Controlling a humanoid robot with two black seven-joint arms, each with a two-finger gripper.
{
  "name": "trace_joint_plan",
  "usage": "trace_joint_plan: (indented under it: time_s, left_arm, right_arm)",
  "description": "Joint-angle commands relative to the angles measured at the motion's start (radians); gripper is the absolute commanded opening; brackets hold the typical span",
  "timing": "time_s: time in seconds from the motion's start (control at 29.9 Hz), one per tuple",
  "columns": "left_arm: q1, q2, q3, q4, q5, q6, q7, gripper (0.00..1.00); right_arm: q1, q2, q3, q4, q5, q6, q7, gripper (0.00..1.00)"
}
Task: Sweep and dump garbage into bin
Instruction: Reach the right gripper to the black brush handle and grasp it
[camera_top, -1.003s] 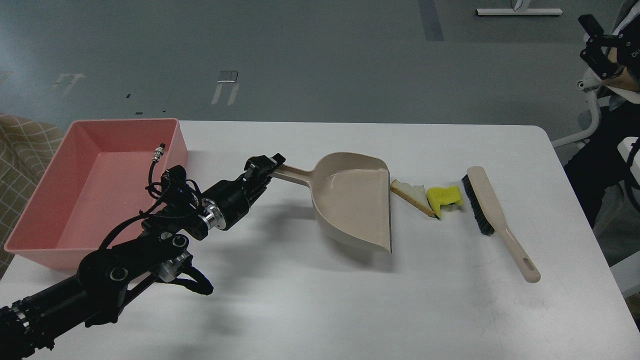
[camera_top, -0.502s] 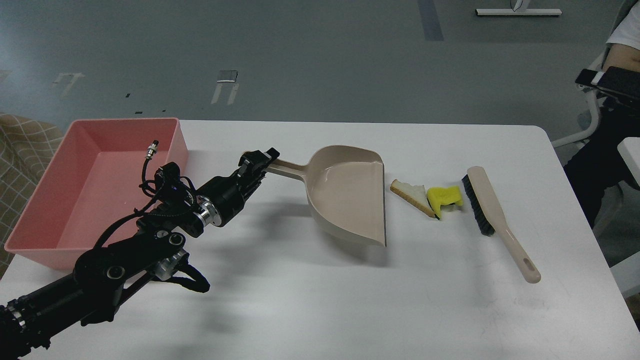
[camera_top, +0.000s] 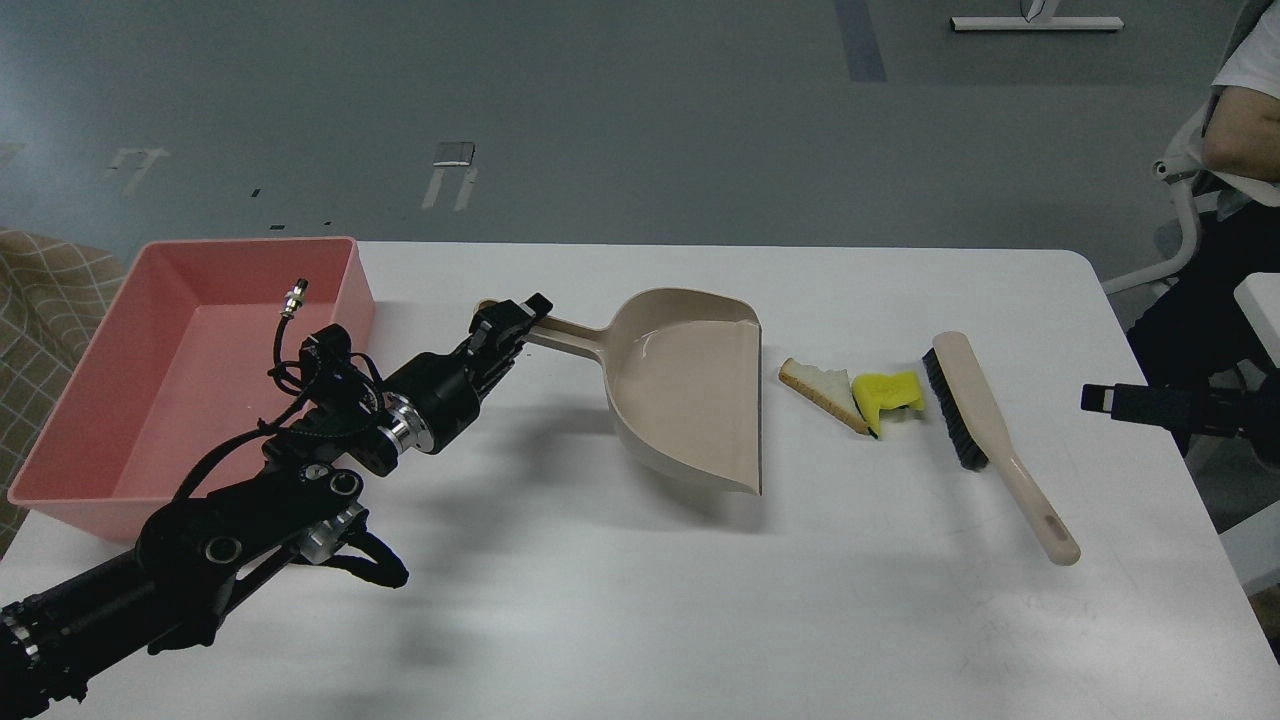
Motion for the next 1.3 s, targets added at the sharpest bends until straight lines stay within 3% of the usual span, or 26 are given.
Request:
trace_joint_plan:
  time_s: [0.0,0.2,0.33,0.43,0.57,0.67,0.9,1.0,1.27]
  left_arm:
    - [0.004,0.004,-0.003,0.001,0.000,0.002,-0.002,0.00]
    - [-0.001,-0.003,0.000,0.000,0.001,0.016,-0.001,0.00]
    - [-0.002,-0.001,0.002,0.000,0.003,0.016,-0.002,0.00]
    - [-0.002,-0.003,0.002,0.001,0.003,0.016,-0.002,0.00]
    - [0.001,-0.006,0.002,0.000,0.003,0.016,-0.004,0.00]
    - [0.002,-0.004,0.002,0.000,0.003,0.016,-0.004,0.00]
    - [0.001,-0.001,0.000,0.001,0.001,0.017,-0.004,0.00]
    - [0.002,-0.001,0.000,0.001,0.001,0.017,-0.004,0.00]
    - [0.004,0.000,0.000,0.001,0.001,0.017,-0.004,0.00]
  right_arm:
    - [-0.006,0.015,-0.003,0.013,-0.007,0.000,0.000,0.99]
    - [-0.058,0.060,-0.036,0.037,-0.001,-0.011,-0.009,0.95]
    - [-0.060,0.087,-0.039,0.037,-0.001,-0.034,-0.021,0.82]
    - [-0.067,0.095,-0.042,0.036,-0.002,-0.088,-0.053,0.82]
    - [-0.113,0.136,-0.037,0.036,-0.004,-0.148,-0.155,0.82]
    - [-0.116,0.161,-0.036,0.039,-0.001,-0.149,-0.196,0.81]
    - [-0.124,0.170,-0.040,0.039,-0.002,-0.148,-0.207,0.81]
    - [-0.126,0.176,-0.042,0.037,-0.002,-0.148,-0.234,0.81]
    - [-0.152,0.218,-0.039,0.037,-0.004,-0.148,-0.274,0.67]
